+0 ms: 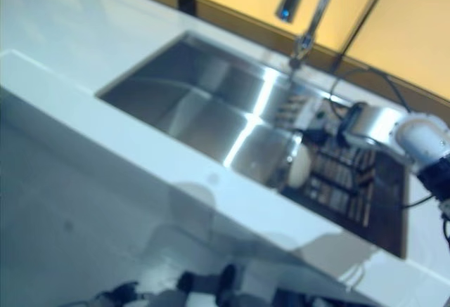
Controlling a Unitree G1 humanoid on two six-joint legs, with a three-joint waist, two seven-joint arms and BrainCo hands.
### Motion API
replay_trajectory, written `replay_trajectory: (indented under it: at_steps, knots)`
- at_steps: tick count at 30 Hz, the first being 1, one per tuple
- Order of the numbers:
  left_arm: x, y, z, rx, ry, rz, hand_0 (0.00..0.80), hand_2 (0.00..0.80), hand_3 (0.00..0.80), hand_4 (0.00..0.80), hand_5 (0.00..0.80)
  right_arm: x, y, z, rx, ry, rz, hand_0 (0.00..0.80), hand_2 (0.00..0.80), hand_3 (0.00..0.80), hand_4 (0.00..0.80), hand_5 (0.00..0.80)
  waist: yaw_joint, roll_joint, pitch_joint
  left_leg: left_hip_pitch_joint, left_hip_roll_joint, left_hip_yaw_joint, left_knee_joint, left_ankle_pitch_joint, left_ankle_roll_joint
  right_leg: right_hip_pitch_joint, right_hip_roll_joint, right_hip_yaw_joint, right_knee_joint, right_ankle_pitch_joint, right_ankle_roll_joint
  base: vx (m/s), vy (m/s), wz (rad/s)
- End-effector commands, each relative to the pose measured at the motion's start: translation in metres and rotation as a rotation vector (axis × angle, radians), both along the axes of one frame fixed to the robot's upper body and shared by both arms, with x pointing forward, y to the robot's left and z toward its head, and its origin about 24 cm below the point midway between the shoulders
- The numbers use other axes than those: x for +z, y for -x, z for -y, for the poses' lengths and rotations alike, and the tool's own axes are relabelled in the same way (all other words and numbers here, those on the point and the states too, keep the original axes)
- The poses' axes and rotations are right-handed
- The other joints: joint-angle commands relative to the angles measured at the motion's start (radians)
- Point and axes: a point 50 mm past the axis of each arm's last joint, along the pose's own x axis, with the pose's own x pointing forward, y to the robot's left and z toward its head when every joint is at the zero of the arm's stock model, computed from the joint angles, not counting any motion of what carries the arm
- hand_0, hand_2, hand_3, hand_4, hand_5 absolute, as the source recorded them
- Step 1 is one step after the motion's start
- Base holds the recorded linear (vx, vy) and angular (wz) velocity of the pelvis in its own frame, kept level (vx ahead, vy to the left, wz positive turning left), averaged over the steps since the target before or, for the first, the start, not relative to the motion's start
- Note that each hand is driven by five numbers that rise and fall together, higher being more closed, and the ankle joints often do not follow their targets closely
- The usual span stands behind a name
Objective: Take plates into dishwasher
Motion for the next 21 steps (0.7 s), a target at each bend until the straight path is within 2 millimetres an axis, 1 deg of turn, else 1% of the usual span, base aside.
replay_trajectory:
  at_steps: [1, 7, 21]
  knots:
    - [0.011, -0.008, -0.017, -0.025, -0.057, 0.037, 0.0, 0.0, 0.0, 0.0, 0.0, 0.019, -0.001, 0.015, -0.064, -0.035, 0.062, 0.0, 0.0, 0.0, 0.0, 0.0, 0.003, -0.025, -0.002, -0.086, 0.018, 0.062, 0.043, -0.056, 0.023, 0.073, 0.029, -0.001, 0.059, -0.221, 0.031, 0.0, 0.0, 0.0]
    - [0.011, -0.008, -0.017, -0.022, -0.059, 0.037, 0.0, 0.0, 0.0, 0.0, 0.0, 0.018, -0.001, 0.024, -0.083, -0.035, 0.064, 0.0, 0.0, 0.0, 0.0, 0.0, -0.001, -0.029, -0.006, -0.081, 0.019, 0.067, 0.041, -0.059, 0.024, 0.075, 0.03, 0.002, 0.057, -0.221, 0.033, 0.0, 0.0, 0.0]
    - [0.011, -0.01, -0.017, -0.024, -0.06, 0.035, 0.0, 0.0, 0.0, 0.0, 0.0, 0.016, -0.001, 0.029, -0.1, -0.044, 0.068, 0.0, 0.0, 0.0, 0.0, 0.0, -0.005, -0.029, -0.007, -0.081, 0.018, 0.069, 0.046, -0.061, 0.026, 0.074, 0.029, 0.004, 0.06, -0.221, 0.033, 0.0, 0.0, 0.0]
